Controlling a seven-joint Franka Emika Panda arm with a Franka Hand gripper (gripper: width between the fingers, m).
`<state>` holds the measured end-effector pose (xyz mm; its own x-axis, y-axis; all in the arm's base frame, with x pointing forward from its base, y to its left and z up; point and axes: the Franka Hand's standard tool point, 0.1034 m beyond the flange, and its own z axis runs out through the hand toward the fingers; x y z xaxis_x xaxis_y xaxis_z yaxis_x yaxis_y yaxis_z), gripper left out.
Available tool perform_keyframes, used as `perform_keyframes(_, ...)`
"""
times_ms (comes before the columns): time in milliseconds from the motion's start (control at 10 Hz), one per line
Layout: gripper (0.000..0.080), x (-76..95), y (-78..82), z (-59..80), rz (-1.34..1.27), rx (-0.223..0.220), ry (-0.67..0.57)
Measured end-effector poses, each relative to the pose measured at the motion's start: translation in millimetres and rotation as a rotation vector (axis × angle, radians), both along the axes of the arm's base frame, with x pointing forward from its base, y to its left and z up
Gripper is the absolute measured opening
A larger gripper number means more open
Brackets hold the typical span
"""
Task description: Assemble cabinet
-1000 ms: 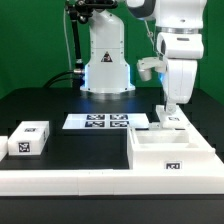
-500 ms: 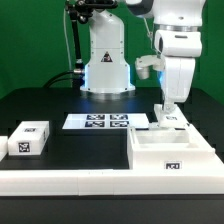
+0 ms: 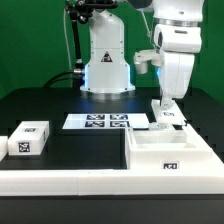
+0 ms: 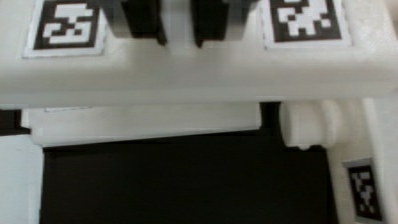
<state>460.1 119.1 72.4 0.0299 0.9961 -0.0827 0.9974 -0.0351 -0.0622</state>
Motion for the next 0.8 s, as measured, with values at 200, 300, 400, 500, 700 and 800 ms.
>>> perform_keyframes(200,0.0062,-0.3,0.1,-1.2,0.000,0.000,0.002)
perform_keyframes(300,0.0062,0.6,0.6,-2.6,0.000,0.001,0.004)
perform_keyframes(400,0.0062,-0.1,0.6,-4.5,-0.001,0.002,0.008)
perform_keyframes(500,0.0062,-0.8,0.3,-5.9,-0.002,0.002,0.010)
perform_keyframes(700,0.0062,0.8,-1.0,-6.9,-0.003,0.003,0.011)
perform_keyframes(800,0.0062,4.6,-0.7,-7.3,-0.004,0.006,0.009)
